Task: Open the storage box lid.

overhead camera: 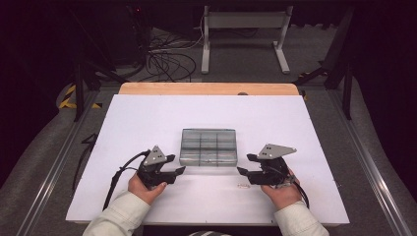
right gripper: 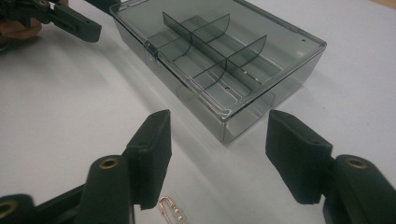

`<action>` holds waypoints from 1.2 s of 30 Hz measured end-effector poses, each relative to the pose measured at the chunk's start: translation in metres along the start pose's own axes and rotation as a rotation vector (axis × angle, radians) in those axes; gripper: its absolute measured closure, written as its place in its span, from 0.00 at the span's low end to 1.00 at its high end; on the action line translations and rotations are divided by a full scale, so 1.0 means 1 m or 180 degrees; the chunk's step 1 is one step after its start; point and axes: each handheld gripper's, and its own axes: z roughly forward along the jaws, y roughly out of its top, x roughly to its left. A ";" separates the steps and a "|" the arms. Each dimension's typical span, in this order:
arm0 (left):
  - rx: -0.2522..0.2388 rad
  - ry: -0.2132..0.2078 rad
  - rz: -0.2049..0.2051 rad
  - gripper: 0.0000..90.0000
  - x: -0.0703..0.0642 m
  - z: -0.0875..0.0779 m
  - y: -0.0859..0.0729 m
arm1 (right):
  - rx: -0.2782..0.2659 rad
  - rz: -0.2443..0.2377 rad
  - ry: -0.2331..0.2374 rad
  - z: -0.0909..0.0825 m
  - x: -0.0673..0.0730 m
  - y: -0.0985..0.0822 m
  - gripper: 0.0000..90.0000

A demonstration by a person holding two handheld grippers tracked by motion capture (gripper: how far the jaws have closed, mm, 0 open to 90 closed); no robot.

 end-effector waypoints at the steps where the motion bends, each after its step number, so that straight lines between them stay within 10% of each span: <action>1: 0.0009 -0.0023 -0.0052 0.46 -0.001 0.001 0.000 | 0.0021 0.0013 0.0003 0.001 0.000 0.001 0.48; 36: 0.0318 0.0171 0.0137 0.73 -0.008 0.014 0.002 | 0.0390 -0.0031 -0.0172 0.032 0.001 0.007 0.82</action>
